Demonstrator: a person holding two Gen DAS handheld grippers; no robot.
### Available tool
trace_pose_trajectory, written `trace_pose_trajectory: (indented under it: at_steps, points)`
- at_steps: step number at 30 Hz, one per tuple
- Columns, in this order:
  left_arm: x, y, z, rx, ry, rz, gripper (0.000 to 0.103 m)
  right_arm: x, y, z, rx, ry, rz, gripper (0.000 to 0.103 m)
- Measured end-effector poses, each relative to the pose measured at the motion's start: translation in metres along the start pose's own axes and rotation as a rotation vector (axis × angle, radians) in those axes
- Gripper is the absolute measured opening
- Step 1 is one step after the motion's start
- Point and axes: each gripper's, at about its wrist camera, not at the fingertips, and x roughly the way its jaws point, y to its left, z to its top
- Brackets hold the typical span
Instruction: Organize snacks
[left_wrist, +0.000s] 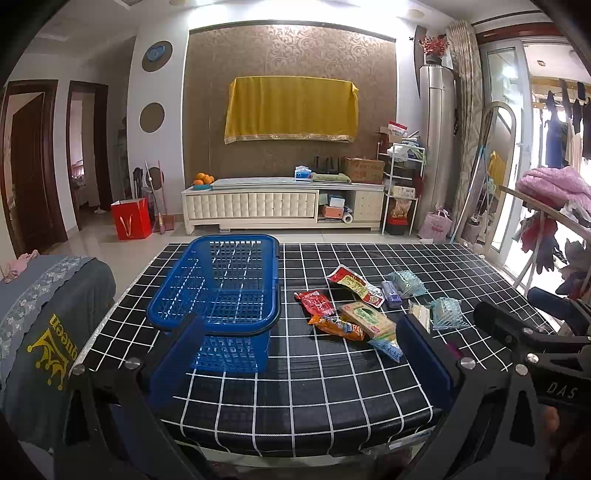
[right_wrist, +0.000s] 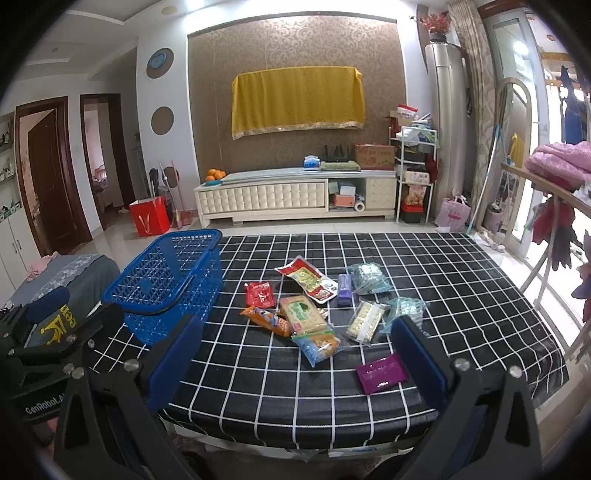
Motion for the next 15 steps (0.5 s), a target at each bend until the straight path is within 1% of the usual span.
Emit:
trace_pose_trajectory:
  at_steps: [15]
  points:
    - [0.0065, -0.0005, -0.0025, 0.005, 0.020, -0.013, 0.103, 0.0024, -0.0031, -0.0037, 0.016, 0.018, -0.007, 0.103]
